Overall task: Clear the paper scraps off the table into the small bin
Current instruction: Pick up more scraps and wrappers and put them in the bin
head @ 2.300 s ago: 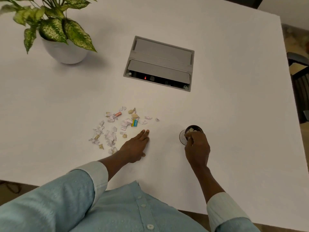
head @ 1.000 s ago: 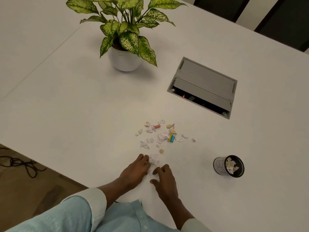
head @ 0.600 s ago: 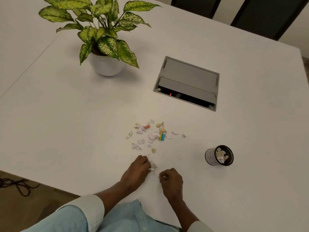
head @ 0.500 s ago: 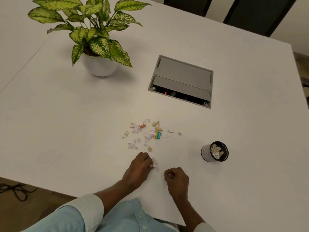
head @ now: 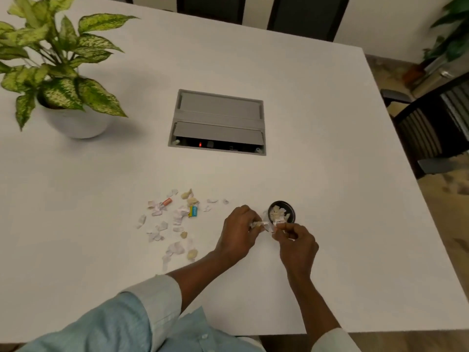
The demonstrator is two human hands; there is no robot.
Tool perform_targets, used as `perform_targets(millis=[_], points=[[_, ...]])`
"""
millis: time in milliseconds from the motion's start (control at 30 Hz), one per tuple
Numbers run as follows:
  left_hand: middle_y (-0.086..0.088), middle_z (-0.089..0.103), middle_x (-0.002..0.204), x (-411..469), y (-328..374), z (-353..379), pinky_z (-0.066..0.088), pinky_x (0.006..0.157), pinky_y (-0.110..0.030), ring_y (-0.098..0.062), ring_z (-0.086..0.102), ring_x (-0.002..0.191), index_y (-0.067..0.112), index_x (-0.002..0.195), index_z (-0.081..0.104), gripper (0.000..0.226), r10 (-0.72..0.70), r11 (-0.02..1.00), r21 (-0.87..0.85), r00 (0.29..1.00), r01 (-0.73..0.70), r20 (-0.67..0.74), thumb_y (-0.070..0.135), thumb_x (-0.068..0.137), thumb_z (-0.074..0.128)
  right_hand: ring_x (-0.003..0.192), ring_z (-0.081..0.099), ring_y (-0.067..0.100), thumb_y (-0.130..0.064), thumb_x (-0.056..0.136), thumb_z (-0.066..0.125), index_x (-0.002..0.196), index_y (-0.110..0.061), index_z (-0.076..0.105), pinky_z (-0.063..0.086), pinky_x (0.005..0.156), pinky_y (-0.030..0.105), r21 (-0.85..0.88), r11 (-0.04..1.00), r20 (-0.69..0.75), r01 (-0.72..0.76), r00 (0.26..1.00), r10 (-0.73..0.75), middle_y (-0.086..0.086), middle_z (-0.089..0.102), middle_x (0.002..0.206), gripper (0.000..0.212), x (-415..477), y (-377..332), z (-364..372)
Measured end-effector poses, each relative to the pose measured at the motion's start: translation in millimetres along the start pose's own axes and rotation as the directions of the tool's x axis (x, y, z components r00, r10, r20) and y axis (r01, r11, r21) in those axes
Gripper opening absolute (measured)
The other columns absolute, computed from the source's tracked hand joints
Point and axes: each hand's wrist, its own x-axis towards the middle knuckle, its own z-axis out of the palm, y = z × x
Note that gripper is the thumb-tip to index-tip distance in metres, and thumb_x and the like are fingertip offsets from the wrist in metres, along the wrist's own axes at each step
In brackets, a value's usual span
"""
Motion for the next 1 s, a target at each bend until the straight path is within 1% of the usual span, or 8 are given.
perform_targets(millis=[100, 233, 367, 500, 667, 800, 900, 1000], points=[[-0.001, 0.066, 0.088, 30, 21, 24, 0.038, 0.068, -0.026, -0.015, 0.056, 0.079, 0.014, 0.09, 0.073, 0.006, -0.017, 1.0, -0.001, 0.999, 0.017, 0.033, 0.017, 0.09, 0.078, 0.072, 0.068, 0.003, -0.018, 0.076, 0.087, 0.084, -0.022, 0.077, 0.054, 0.067, 0.022, -0.072, 0.997, -0.045, 0.042, 0.998, -0.045, -0.008, 0.073, 0.082, 0.013, 31, -2, -12], [-0.002, 0.063, 0.088, 58, 34, 53, 0.034, 0.069, -0.028, -0.015, 0.051, 0.079, 0.012, 0.088, 0.072, 0.003, -0.08, 0.994, 0.079, 0.993, 0.073, 0.09, 0.014, 0.09, 0.073, 0.074, 0.068, 0.005, -0.013, 0.079, 0.083, 0.082, -0.025, 0.076, 0.056, 0.069, 0.025, -0.132, 0.989, -0.024, 0.066, 0.997, -0.069, -0.008, 0.072, 0.084, 0.014, 63, 4, -17], [-0.005, 0.063, 0.089, 73, 31, 67, 0.043, 0.069, -0.034, -0.022, 0.058, 0.082, 0.011, 0.088, 0.07, 0.001, -0.127, 0.977, 0.192, 0.974, 0.091, 0.186, 0.011, 0.089, 0.07, 0.077, 0.068, 0.01, -0.012, 0.081, 0.08, 0.087, -0.023, 0.076, 0.056, 0.073, 0.027, -0.231, 0.967, 0.044, 0.106, 0.994, -0.098, -0.005, 0.073, 0.087, 0.014, 82, 11, -16], [-0.006, 0.064, 0.106, 75, 29, 71, 0.045, 0.075, -0.031, -0.024, 0.061, 0.093, 0.011, 0.109, 0.065, 0.026, -0.115, 0.975, 0.213, 0.954, 0.056, 0.277, 0.016, 0.086, 0.077, 0.082, 0.07, 0.014, -0.009, 0.087, 0.069, 0.096, -0.023, 0.075, 0.057, 0.077, 0.03, -0.291, 0.947, 0.153, 0.134, 0.984, -0.093, -0.004, 0.076, 0.09, 0.018, 88, 16, -14], [0.003, 0.064, 0.112, 66, 24, 62, 0.056, 0.075, -0.041, -0.018, 0.059, 0.101, 0.02, 0.107, 0.068, 0.023, -0.073, 0.976, 0.218, 0.965, 0.017, 0.254, 0.016, 0.086, 0.075, 0.085, 0.068, 0.016, 0.001, 0.087, 0.06, 0.102, -0.025, 0.07, 0.059, 0.074, 0.035, -0.321, 0.924, 0.129, 0.209, 0.976, -0.176, -0.007, 0.074, 0.098, 0.032, 80, 11, -15], [0.008, 0.064, 0.107, 51, 12, 45, 0.055, 0.074, -0.038, -0.014, 0.058, 0.098, 0.024, 0.101, 0.069, 0.014, -0.046, 0.981, 0.194, 0.977, 0.005, 0.21, 0.025, 0.088, 0.075, 0.085, 0.067, 0.017, 0.0, 0.088, 0.059, 0.101, -0.022, 0.07, 0.058, 0.072, 0.038, -0.302, 0.906, 0.089, 0.296, 0.955, -0.282, -0.004, 0.072, 0.098, 0.029, 67, 9, -14], [0.011, 0.064, 0.1, 29, -8, 24, 0.052, 0.076, -0.034, -0.011, 0.058, 0.097, 0.027, 0.095, 0.07, 0.006, -0.1, 0.978, 0.198, 0.978, 0.063, 0.183, 0.031, 0.092, 0.073, 0.086, 0.068, 0.014, -0.002, 0.089, 0.063, 0.099, -0.019, 0.072, 0.058, 0.075, 0.032, -0.221, 0.918, 0.119, 0.33, 0.943, -0.311, -0.003, 0.073, 0.099, 0.022, 47, 4, -6], [0.012, 0.062, 0.098, -6, -42, 0, 0.053, 0.078, -0.04, -0.012, 0.057, 0.097, 0.029, 0.092, 0.069, 0.004, -0.21, 0.952, 0.258, 0.966, 0.167, 0.152, 0.032, 0.091, 0.071, 0.078, 0.066, 0.006, -0.008, 0.092, 0.066, 0.099, -0.021, 0.072, 0.058, 0.068, 0.025, -0.144, 0.908, 0.227, 0.393, 0.906, -0.356, -0.009, 0.072, 0.094, 0.016, 22, 6, 9]])
